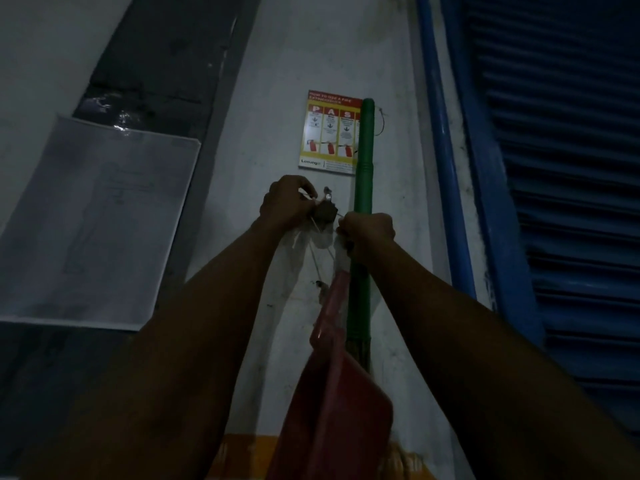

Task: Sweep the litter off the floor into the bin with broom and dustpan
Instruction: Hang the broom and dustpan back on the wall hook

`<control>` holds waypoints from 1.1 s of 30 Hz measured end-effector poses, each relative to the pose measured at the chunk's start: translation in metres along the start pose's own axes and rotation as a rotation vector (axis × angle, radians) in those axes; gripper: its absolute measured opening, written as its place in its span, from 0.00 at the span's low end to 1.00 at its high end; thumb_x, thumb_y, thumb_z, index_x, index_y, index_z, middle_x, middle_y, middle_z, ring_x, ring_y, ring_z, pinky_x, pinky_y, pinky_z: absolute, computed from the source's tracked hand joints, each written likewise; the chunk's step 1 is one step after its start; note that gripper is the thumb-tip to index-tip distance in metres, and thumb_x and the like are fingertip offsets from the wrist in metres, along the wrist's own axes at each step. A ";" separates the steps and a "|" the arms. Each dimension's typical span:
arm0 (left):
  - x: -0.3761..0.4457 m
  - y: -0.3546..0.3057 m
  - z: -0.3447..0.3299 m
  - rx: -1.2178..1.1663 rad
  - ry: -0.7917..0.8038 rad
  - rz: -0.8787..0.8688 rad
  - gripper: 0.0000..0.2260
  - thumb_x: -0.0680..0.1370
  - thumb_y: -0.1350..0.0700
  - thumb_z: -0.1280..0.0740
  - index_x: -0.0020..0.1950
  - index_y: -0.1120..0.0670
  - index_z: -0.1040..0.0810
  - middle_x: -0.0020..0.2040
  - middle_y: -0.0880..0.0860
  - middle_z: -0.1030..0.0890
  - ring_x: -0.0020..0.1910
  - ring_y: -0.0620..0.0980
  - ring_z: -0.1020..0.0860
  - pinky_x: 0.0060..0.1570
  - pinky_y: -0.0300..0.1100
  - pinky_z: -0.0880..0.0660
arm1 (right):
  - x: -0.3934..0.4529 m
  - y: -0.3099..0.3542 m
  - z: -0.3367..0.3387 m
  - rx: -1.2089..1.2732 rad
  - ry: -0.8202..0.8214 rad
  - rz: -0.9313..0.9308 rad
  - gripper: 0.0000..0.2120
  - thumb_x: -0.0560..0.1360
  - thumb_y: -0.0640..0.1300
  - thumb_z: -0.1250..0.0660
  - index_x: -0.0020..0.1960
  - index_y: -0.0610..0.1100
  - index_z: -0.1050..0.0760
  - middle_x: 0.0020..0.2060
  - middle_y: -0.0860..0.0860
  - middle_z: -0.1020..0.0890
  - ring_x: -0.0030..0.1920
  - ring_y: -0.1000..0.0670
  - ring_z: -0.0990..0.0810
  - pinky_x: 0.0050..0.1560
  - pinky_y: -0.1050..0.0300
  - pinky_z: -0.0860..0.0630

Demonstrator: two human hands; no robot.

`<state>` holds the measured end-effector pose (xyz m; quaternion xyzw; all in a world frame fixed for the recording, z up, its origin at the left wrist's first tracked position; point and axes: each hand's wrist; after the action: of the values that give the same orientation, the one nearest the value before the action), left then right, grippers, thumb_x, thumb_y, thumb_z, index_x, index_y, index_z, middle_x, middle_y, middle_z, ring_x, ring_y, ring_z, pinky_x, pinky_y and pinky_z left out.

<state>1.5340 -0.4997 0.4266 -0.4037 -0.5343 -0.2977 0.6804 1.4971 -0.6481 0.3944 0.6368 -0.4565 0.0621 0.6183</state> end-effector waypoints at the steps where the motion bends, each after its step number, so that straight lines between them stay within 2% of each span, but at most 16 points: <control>1: 0.000 0.002 0.000 0.010 0.015 -0.008 0.06 0.75 0.58 0.25 0.46 0.49 0.19 0.50 0.57 0.15 0.50 0.54 0.16 0.50 0.56 0.18 | -0.001 -0.005 -0.002 0.002 0.019 -0.015 0.11 0.69 0.40 0.26 0.46 0.38 0.25 0.36 0.44 0.16 0.34 0.48 0.16 0.39 0.50 0.16; 5: -0.006 0.000 0.002 0.040 0.073 -0.028 0.08 0.78 0.59 0.29 0.56 0.55 0.19 0.57 0.59 0.18 0.56 0.56 0.19 0.55 0.56 0.20 | -0.010 -0.023 -0.004 0.015 0.062 -0.063 0.14 0.69 0.41 0.25 0.51 0.38 0.25 0.39 0.44 0.17 0.37 0.47 0.16 0.41 0.51 0.16; 9: -0.020 -0.009 0.006 0.012 0.144 0.092 0.16 0.81 0.57 0.31 0.68 0.55 0.28 0.61 0.63 0.22 0.58 0.60 0.21 0.58 0.56 0.21 | -0.024 -0.033 0.000 0.051 0.080 -0.100 0.11 0.70 0.40 0.25 0.43 0.40 0.28 0.38 0.45 0.17 0.37 0.49 0.17 0.44 0.51 0.16; 11: -0.036 -0.013 0.008 0.013 0.158 0.140 0.23 0.79 0.52 0.28 0.70 0.55 0.32 0.62 0.62 0.23 0.58 0.61 0.21 0.58 0.58 0.21 | -0.031 -0.037 0.007 0.085 0.088 -0.126 0.11 0.71 0.41 0.25 0.44 0.40 0.27 0.38 0.45 0.16 0.38 0.48 0.16 0.45 0.50 0.16; 13: -0.061 -0.015 0.006 0.063 0.093 0.149 0.28 0.75 0.44 0.25 0.67 0.55 0.32 0.59 0.60 0.22 0.53 0.60 0.19 0.53 0.58 0.19 | -0.038 -0.042 0.016 0.120 0.091 -0.153 0.12 0.72 0.43 0.24 0.45 0.39 0.27 0.38 0.45 0.16 0.39 0.48 0.15 0.42 0.52 0.17; 15: -0.095 -0.018 0.003 0.119 0.040 0.189 0.30 0.70 0.34 0.26 0.58 0.56 0.27 0.50 0.57 0.18 0.44 0.56 0.16 0.45 0.56 0.17 | -0.047 -0.048 0.025 0.138 0.089 -0.179 0.13 0.72 0.43 0.24 0.46 0.39 0.27 0.38 0.45 0.16 0.39 0.48 0.16 0.38 0.54 0.18; 17: -0.124 -0.022 -0.002 0.190 0.103 0.261 0.31 0.68 0.29 0.27 0.46 0.58 0.21 0.37 0.54 0.16 0.33 0.52 0.15 0.39 0.53 0.16 | -0.056 -0.056 0.036 0.134 0.079 -0.198 0.14 0.72 0.43 0.24 0.46 0.39 0.27 0.38 0.45 0.16 0.38 0.47 0.16 0.41 0.51 0.17; 18: -0.135 -0.025 -0.004 0.248 0.158 0.300 0.32 0.68 0.28 0.28 0.43 0.58 0.19 0.35 0.54 0.16 0.30 0.50 0.16 0.38 0.51 0.16 | -0.061 -0.059 0.041 0.132 0.071 -0.204 0.14 0.72 0.43 0.24 0.46 0.39 0.28 0.37 0.45 0.16 0.37 0.46 0.17 0.42 0.50 0.16; 20: -0.154 -0.031 -0.008 0.402 0.244 0.355 0.33 0.65 0.26 0.27 0.43 0.57 0.21 0.37 0.53 0.17 0.32 0.51 0.17 0.38 0.46 0.17 | -0.072 -0.065 0.052 0.142 0.075 -0.213 0.14 0.72 0.41 0.24 0.48 0.38 0.28 0.38 0.45 0.17 0.34 0.46 0.19 0.35 0.53 0.19; 21: -0.163 -0.033 -0.009 0.468 0.272 0.361 0.32 0.64 0.26 0.26 0.43 0.56 0.24 0.38 0.53 0.18 0.34 0.51 0.18 0.36 0.43 0.20 | -0.077 -0.070 0.058 0.138 0.085 -0.218 0.15 0.72 0.41 0.24 0.52 0.38 0.27 0.39 0.45 0.16 0.33 0.46 0.19 0.31 0.55 0.22; 23: -0.171 -0.034 -0.010 0.527 0.298 0.348 0.32 0.63 0.29 0.24 0.45 0.55 0.26 0.42 0.54 0.19 0.38 0.53 0.19 0.36 0.42 0.25 | -0.086 -0.077 0.067 0.114 0.110 -0.221 0.18 0.71 0.42 0.24 0.56 0.37 0.26 0.41 0.45 0.15 0.33 0.45 0.19 0.29 0.57 0.25; 25: -0.172 -0.037 -0.009 0.511 0.309 0.353 0.33 0.62 0.31 0.21 0.50 0.57 0.22 0.46 0.56 0.18 0.43 0.55 0.17 0.40 0.45 0.23 | -0.096 -0.084 0.076 0.079 0.126 -0.232 0.18 0.71 0.42 0.24 0.56 0.37 0.25 0.42 0.45 0.15 0.33 0.45 0.19 0.31 0.56 0.24; 27: -0.170 -0.042 -0.006 0.445 0.336 0.361 0.33 0.61 0.35 0.19 0.52 0.59 0.19 0.46 0.57 0.17 0.44 0.56 0.16 0.44 0.48 0.18 | -0.104 -0.090 0.084 0.054 0.149 -0.250 0.17 0.72 0.43 0.24 0.55 0.37 0.24 0.41 0.45 0.14 0.32 0.46 0.19 0.32 0.55 0.24; 30: -0.166 -0.052 0.000 0.279 0.418 0.367 0.24 0.65 0.43 0.18 0.48 0.61 0.17 0.41 0.58 0.16 0.39 0.56 0.15 0.45 0.52 0.16 | -0.113 -0.095 0.096 0.029 0.187 -0.260 0.18 0.73 0.44 0.24 0.57 0.37 0.25 0.42 0.46 0.14 0.34 0.47 0.19 0.34 0.55 0.23; 33: -0.163 -0.060 0.013 0.106 0.510 0.428 0.21 0.71 0.51 0.20 0.54 0.65 0.18 0.47 0.61 0.16 0.42 0.57 0.15 0.45 0.51 0.16 | -0.118 -0.099 0.106 0.011 0.208 -0.268 0.20 0.74 0.44 0.25 0.60 0.37 0.26 0.43 0.46 0.15 0.36 0.47 0.19 0.33 0.55 0.24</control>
<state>1.4364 -0.5228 0.2838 -0.3833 -0.2648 -0.2111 0.8593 1.4426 -0.6962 0.2220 0.6854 -0.3005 0.0472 0.6616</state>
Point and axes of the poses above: each hand's wrist, its own x-axis towards the middle knuckle, its own z-axis out of the back of the hand, y = z × x
